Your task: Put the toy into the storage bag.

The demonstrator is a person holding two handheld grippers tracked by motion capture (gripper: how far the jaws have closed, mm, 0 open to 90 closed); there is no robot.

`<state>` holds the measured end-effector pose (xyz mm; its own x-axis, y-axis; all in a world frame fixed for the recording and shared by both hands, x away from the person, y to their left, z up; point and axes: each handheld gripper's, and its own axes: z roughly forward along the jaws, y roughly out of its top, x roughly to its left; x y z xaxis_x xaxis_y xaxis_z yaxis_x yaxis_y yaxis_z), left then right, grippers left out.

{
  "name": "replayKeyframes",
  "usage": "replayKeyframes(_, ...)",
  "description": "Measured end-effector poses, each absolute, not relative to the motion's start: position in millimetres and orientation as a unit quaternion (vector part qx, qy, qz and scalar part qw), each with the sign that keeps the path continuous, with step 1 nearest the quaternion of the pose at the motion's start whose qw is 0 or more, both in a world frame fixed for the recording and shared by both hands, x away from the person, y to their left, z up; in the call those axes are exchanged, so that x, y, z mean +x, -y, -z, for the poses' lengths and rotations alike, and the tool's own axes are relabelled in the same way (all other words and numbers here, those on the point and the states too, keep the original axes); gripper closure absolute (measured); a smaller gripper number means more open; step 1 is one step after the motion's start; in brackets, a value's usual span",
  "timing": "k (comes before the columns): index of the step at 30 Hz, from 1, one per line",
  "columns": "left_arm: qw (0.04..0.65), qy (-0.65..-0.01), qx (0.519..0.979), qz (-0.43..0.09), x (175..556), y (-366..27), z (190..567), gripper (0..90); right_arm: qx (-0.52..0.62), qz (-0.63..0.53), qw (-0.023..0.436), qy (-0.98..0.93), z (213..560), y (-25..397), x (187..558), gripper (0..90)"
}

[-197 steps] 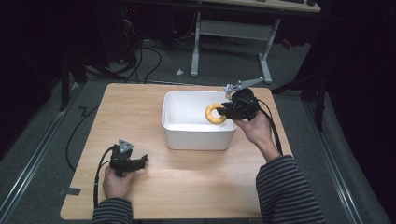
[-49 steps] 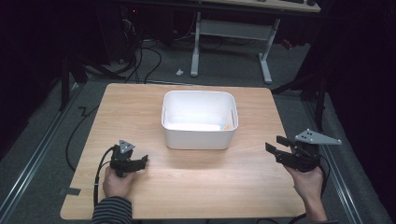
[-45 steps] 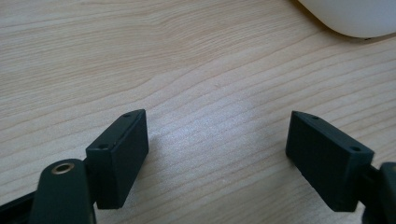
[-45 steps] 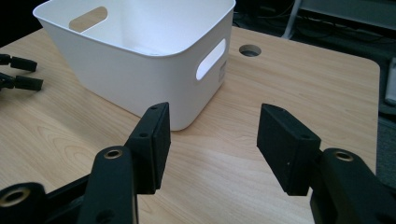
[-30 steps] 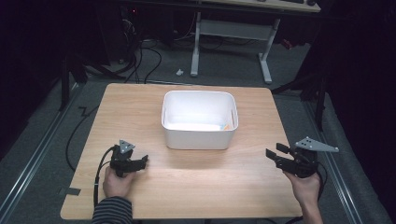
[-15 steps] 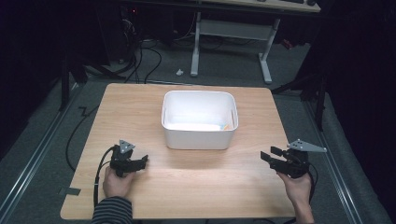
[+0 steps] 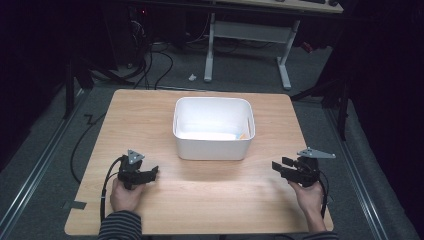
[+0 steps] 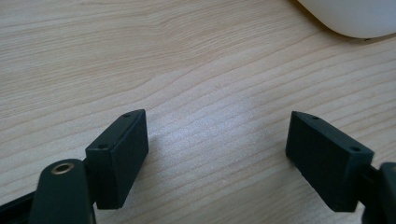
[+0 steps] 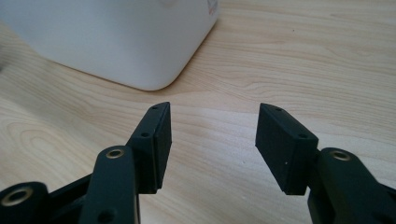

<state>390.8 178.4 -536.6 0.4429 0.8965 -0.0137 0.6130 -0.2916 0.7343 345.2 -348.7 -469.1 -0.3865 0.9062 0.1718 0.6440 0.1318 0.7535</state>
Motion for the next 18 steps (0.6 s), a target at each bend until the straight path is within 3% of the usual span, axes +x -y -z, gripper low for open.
replayKeyframes(18, 0.344, -0.485, 0.777, -0.206, 390, -178, 537, 21.7, 0.541, -0.332, 0.174, -0.752, 501, 337, 367, 46.5)
